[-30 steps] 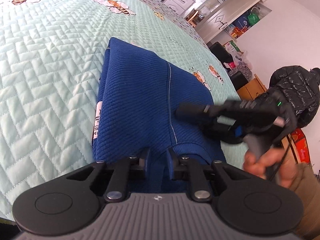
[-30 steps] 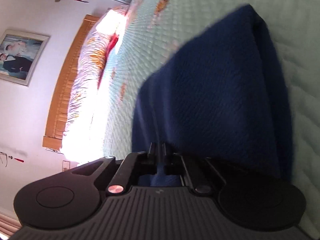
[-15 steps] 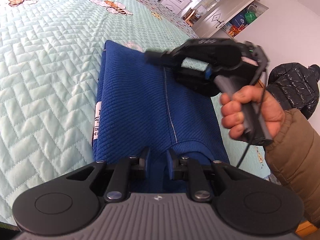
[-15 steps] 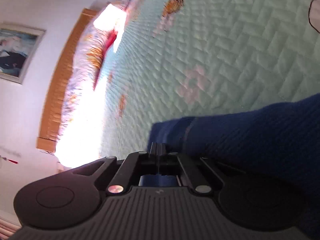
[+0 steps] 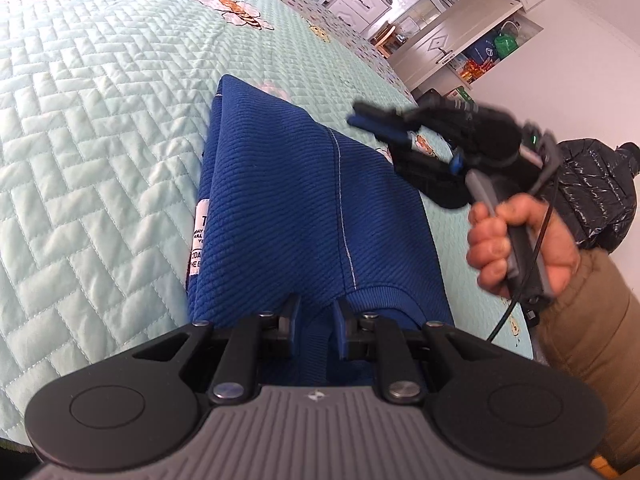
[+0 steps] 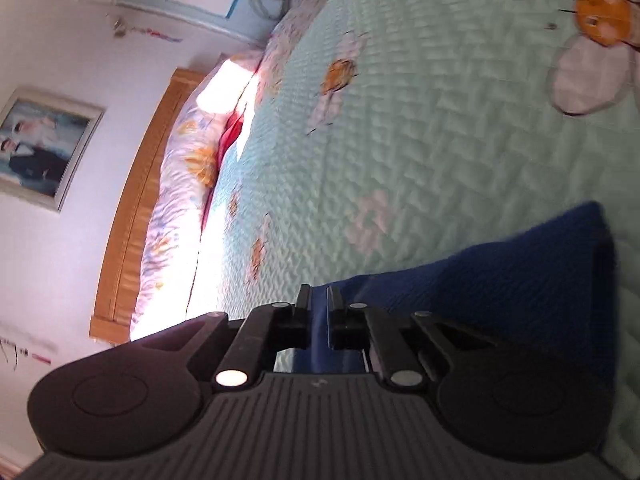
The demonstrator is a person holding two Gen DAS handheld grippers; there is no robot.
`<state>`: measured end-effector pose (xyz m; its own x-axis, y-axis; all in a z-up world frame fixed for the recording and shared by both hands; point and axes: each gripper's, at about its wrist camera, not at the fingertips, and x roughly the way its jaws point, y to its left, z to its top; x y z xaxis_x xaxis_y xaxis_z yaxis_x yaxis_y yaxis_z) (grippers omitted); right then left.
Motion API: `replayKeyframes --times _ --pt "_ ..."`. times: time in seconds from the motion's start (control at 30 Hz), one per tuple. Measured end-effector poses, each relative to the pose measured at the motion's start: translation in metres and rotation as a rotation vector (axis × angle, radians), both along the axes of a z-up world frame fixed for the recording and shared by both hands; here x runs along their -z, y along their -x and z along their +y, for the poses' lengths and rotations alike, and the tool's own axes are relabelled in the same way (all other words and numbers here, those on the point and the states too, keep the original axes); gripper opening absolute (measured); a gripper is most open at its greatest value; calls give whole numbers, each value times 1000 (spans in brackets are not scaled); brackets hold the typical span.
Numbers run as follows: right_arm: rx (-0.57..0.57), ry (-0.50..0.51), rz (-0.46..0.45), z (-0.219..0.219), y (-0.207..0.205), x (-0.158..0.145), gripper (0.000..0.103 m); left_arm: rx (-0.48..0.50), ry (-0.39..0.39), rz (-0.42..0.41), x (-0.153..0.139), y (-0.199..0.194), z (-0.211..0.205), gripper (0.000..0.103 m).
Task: Fold clothes
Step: 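Open both grippers and withdraw from the folded sweatshirt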
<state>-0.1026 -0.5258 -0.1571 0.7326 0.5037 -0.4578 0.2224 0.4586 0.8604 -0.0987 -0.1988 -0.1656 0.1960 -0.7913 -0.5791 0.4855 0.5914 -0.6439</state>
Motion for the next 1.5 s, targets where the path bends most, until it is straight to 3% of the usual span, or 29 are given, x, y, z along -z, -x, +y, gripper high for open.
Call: replayKeyframes --times 0.07,0.2,0.23,0.3,0.4,0.43,0.47,0.67,0.73,0.8,0.93,1.0,1.03,1.23,1.3,1.33,1.37,1.4,1.5 --pt "21 11 60 -8 4 24 0 -1 -5 1 0 1 0 19" --pt "-9 94 53 2 -5 5 0 -5 -11 8 -1 2 0 19" --pt "17 61 28 -3 2 0 0 -6 -13 8 -1 3 0 19" --pt "68 -5 -22 -13 16 -10 11 -7 -17 7 -2 3 -1 19" --pt "90 1 -17 -18 18 -5 20 -11 -22 0 -2 5 -3 19" --pt "97 3 -15 -20 19 -3 19 -11 -25 -1 -3 6 -3 19" --pt "104 5 -14 -22 20 -1 0 -11 -28 -2 -3 6 -4 19" --pt "148 17 -3 -32 25 10 0 -22 -45 2 -8 4 -6 19" --pt "173 -36 -49 -34 38 3 12 -24 -41 -2 -12 4 -5 20" --pt "144 -57 -78 -29 53 -5 27 -6 26 8 -24 3 -2 34" --pt "67 -51 -85 -12 83 -17 41 8 158 14 -57 -6 0 41" --pt "32 -44 -88 0 96 -22 42 -30 144 -17 -73 -22 -10 56" --pt "13 -43 -92 7 100 -23 42 -55 123 -22 -77 -32 -17 59" --pt "-115 -109 -137 43 114 -27 44 -110 13 16 -55 -88 -64 60" --pt "-149 -56 -73 46 115 -13 47 -136 -45 65 -34 -100 -68 59" --pt "-154 -10 -29 45 115 -2 40 -151 -43 91 -24 -103 -67 59" --pt "-157 20 -25 45 117 6 12 -164 -33 108 -19 -105 -64 59" --pt "-153 67 -20 43 120 11 0 -171 -21 117 -19 -106 -61 59" --pt "-143 28 -19 40 122 9 0 -170 -3 136 -27 -105 -55 59"
